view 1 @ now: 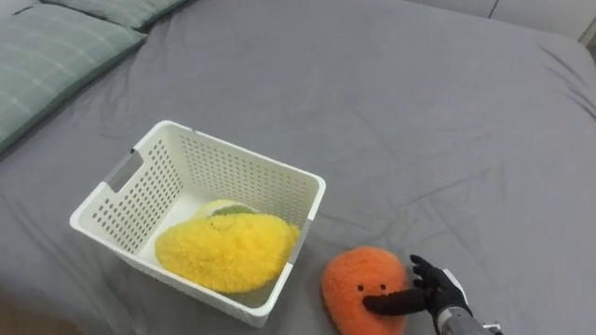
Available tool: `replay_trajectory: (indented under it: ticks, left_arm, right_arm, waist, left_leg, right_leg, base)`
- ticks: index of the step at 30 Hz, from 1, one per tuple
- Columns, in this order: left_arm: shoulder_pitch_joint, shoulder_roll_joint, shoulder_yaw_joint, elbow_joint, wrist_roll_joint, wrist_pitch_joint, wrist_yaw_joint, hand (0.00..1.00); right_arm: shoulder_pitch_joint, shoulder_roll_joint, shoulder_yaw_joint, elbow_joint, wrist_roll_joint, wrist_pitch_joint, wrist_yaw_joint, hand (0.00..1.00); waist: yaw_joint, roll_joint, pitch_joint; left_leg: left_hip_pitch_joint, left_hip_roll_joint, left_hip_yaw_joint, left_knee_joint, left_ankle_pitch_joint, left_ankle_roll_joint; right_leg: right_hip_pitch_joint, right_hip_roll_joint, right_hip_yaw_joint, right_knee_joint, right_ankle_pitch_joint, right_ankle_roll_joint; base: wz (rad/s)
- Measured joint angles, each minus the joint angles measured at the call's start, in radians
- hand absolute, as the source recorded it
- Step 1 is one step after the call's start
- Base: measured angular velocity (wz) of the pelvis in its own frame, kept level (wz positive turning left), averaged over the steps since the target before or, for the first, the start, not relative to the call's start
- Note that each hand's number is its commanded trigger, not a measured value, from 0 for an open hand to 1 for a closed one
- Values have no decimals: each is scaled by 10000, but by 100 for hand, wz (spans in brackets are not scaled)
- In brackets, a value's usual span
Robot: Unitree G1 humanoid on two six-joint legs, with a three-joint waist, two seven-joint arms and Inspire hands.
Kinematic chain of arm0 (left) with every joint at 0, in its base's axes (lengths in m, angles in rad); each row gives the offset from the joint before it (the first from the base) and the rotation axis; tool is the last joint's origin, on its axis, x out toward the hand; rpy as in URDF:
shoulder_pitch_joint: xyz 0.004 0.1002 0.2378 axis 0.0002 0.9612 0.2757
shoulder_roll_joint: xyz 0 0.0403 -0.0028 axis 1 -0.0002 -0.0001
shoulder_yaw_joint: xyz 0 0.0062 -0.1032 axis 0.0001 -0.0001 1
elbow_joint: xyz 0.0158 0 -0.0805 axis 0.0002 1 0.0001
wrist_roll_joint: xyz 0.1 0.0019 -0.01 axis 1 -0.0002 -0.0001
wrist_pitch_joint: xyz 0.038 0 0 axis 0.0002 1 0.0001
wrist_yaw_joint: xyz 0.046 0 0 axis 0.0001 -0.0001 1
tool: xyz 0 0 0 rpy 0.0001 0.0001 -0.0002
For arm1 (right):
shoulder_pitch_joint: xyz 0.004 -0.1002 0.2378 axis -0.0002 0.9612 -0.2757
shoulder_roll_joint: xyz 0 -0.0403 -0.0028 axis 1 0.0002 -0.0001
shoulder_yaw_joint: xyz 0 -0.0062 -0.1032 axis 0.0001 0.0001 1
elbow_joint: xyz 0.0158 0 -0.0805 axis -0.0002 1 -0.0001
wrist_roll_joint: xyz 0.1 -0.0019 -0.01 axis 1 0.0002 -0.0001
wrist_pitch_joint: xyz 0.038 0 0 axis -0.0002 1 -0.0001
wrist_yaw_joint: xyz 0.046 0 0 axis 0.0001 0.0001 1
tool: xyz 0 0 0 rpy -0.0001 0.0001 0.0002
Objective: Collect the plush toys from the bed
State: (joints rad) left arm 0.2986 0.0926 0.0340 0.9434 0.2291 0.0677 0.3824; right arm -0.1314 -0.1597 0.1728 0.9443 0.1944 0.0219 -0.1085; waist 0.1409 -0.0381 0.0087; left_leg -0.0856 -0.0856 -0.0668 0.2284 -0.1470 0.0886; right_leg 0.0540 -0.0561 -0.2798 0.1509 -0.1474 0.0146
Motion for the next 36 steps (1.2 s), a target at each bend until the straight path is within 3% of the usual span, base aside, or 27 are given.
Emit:
replay_trajectory:
  ticks: [2,8,13,19,24,28,35,36]
  left_arm:
    - [-2,-1,-63,10,-11,0,-1,0]
    - [-228,-1,-207,103,-52,-2,-17,0]
    - [-266,-1,-300,108,-301,-20,-10,0]
    - [-282,40,-459,58,-302,-107,24,0]
    - [-404,131,-457,164,-413,-399,19,0]
    - [-405,168,-467,402,-425,-435,-6,0]
    - [-404,165,-206,550,-379,-427,8,0]
    - [-441,175,-91,576,-382,-423,7,0]
  right_arm:
    - [-183,-38,-1,109,260,-4,0,100]
    - [-1128,-218,3,1074,256,-83,-127,100]
    - [-1155,-286,4,1096,256,-97,-135,100]
    - [-1143,-285,29,1095,168,-227,-28,100]
    - [-1117,-286,18,1096,122,-394,232,100]
    - [-900,-310,3,1097,123,-459,259,100]
    - [-650,-367,-487,1024,181,-471,232,100]
    - [-583,-371,-495,977,187,-467,231,100]
  waist:
    - [-4,-14,-4]
    - [34,27,10]
    - [69,32,31]
    - [21,-137,5]
    - [8,-367,102]
    - [-17,-386,102]
    - [-62,-293,49]
    - [-94,-267,-25]
  left_leg:
    - [-159,-22,-120,100,12,-7]
    - [-610,-62,-251,107,160,-18]
    - [-637,-60,-241,41,182,-22]
    - [-568,-53,-240,-61,185,-19]
    - [-420,-58,-244,-105,181,-14]
    - [-295,-64,-239,-98,170,-1]
    - [-104,-61,-125,-179,168,1]
    - [-36,-58,-96,-230,168,1]
  right_leg:
    - [-55,-8,-218,-8,3,-5]
    - [-455,-17,-290,-1,15,-33]
    - [-580,-22,-277,-2,14,-32]
    - [-577,-28,-261,-9,12,-29]
    - [-438,-35,-212,-14,10,-26]
    - [-306,-45,-210,-17,9,-25]
    - [-181,-45,-16,-10,1,-12]
    - [-153,-44,33,-15,-3,-5]
  base:
    - [22]
    - [9]
    - [0]
    - [0]
    - [0]
    - [0]
    - [-7]
    - [-10]
